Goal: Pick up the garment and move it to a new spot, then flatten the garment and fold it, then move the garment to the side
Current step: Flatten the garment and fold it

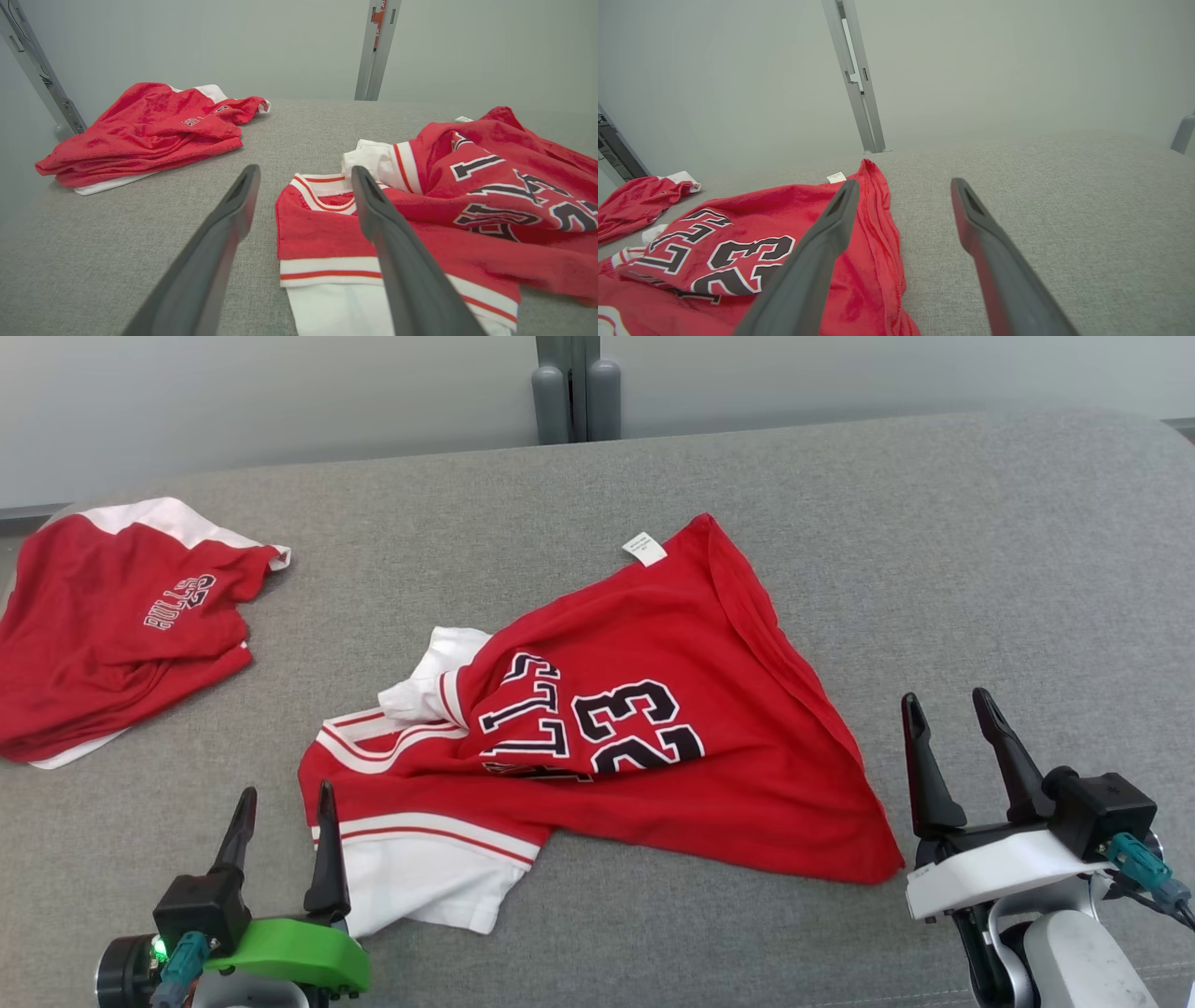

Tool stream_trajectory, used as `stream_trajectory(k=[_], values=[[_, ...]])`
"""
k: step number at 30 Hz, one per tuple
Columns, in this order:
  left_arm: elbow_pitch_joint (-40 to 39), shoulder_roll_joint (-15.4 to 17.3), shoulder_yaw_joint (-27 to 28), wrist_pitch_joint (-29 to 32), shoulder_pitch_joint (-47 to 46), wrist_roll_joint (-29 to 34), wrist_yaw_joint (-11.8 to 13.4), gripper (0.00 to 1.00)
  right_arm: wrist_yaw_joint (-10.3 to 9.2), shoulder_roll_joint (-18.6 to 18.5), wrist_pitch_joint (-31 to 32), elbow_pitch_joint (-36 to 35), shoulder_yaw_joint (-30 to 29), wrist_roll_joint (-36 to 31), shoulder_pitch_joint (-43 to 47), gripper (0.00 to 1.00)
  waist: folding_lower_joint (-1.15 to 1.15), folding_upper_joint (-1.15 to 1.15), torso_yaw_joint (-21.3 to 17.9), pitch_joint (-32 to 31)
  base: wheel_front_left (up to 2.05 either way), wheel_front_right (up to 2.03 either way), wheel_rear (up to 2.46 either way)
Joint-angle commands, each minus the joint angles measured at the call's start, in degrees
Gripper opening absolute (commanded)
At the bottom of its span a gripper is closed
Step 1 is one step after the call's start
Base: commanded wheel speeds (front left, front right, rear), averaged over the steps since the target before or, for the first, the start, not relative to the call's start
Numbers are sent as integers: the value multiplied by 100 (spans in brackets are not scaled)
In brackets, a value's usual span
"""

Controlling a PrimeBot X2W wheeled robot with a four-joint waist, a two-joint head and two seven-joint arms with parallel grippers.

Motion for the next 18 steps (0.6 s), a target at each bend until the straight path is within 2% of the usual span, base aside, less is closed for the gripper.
stream_trajectory(k=[1,18], values=[[-110,-28,58,5,95,80,15,100,-8,-7,-17,-25,-3,-37,36,100,0,0,8,-44,0,0,0],[-405,-78,495,5,231,356,-129,100,-8,-107,-17,122,194,-253,211,100,0,0,-207,-509,0,0,0]])
